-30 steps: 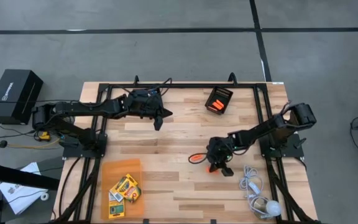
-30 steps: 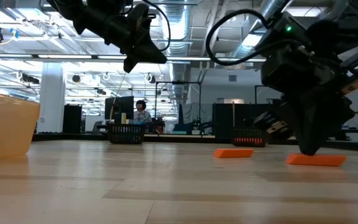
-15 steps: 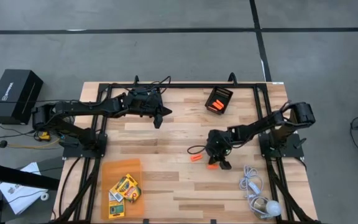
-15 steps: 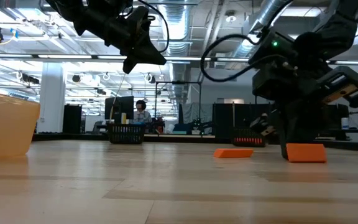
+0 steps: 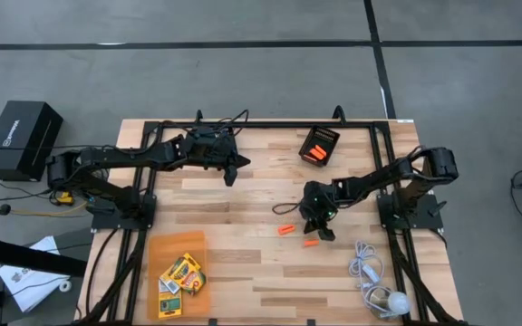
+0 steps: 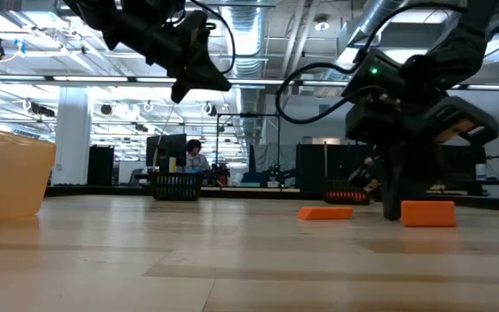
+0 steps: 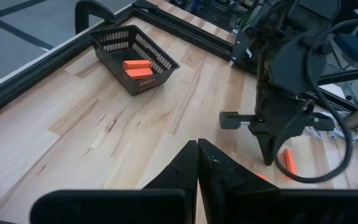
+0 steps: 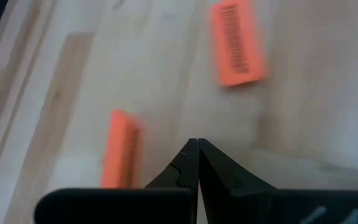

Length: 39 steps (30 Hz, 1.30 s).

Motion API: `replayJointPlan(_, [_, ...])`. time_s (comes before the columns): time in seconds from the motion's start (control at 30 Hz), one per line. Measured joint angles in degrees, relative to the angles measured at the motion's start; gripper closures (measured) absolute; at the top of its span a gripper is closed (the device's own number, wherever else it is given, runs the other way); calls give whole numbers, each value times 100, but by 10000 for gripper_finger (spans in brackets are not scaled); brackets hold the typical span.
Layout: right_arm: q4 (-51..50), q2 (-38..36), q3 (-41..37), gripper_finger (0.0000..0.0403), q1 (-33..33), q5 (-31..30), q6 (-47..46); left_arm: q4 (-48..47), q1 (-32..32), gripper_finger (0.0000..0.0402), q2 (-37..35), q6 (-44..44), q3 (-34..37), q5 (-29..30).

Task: Pick & Place School Supplies
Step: Put the orange eraser into the right black bin

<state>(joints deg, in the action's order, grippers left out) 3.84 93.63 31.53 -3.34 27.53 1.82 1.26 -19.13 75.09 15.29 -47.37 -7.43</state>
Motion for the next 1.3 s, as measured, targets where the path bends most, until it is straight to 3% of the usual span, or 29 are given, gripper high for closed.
replayJointPlan(0.13, [55, -269, 155, 403, -307, -320, -687, -2, -90, 399, 0, 0, 2, -3])
replayJointPlan(0.27, [-31, -1004, 531, 403, -423, -518, -1039, 0, -127, 399, 0, -7, 2, -62])
replayJointPlan(0.43, [-1405, -1725, 1092, 398, -292, -883, -1419, 0, -121, 399, 2, -195, 2, -76])
replayJointPlan(0.6, [-2899, -1964, 1377, 355, 308, -1320, -1965, -9, -121, 395, 2, -385, 2, -79])
replayJointPlan(0.73, [-3132, -1842, 1375, 305, 919, -1709, -2511, -39, -121, 368, 2, -595, 2, -80])
replayJointPlan(1.03, [-2691, -1115, 1385, 200, 1742, -1718, -3361, -131, -121, 289, 2, -755, 2, -82])
replayJointPlan(1.3, [-2668, -388, 1708, 176, 1947, -1712, -3354, -291, -121, 270, 2, -879, 2, -83])
